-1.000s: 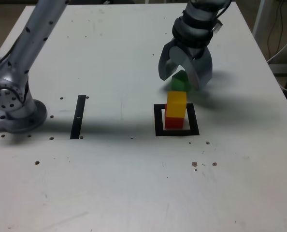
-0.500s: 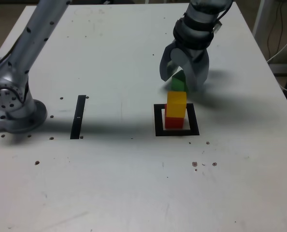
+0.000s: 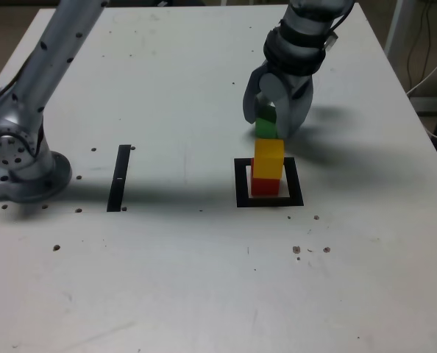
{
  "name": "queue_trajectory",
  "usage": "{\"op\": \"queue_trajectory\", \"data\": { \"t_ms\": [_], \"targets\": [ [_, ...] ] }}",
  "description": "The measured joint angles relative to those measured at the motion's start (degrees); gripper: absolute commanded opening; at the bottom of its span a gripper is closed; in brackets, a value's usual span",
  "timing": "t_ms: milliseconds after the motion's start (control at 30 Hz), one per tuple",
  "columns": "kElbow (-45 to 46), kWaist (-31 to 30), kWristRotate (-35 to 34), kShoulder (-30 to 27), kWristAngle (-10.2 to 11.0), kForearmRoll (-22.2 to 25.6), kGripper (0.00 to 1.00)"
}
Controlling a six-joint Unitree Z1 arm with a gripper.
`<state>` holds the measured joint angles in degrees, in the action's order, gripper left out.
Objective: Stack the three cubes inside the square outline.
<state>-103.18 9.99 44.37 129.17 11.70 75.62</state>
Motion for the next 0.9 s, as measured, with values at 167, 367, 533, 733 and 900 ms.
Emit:
{"op": "queue_trajectory", "data": {
  "t_ms": [167, 367, 533, 733, 900],
  "targets": [
    [0.00, 0.00, -0.05, -0.04, 0.05, 0.05, 0.39],
    [0.00, 0.00, -0.93, -0.73, 0.74, 0.80, 0.39],
    [-0.96, 0.00, -2.42, -4.11, 1.25, 4.00, 0.39],
    [-3.25, 0.00, -5.02, -6.86, 0.75, 8.40, 0.39],
    [-6.24, -0.63, -8.77, -8.42, -0.50, 12.65, 0.39]
  ]
}}
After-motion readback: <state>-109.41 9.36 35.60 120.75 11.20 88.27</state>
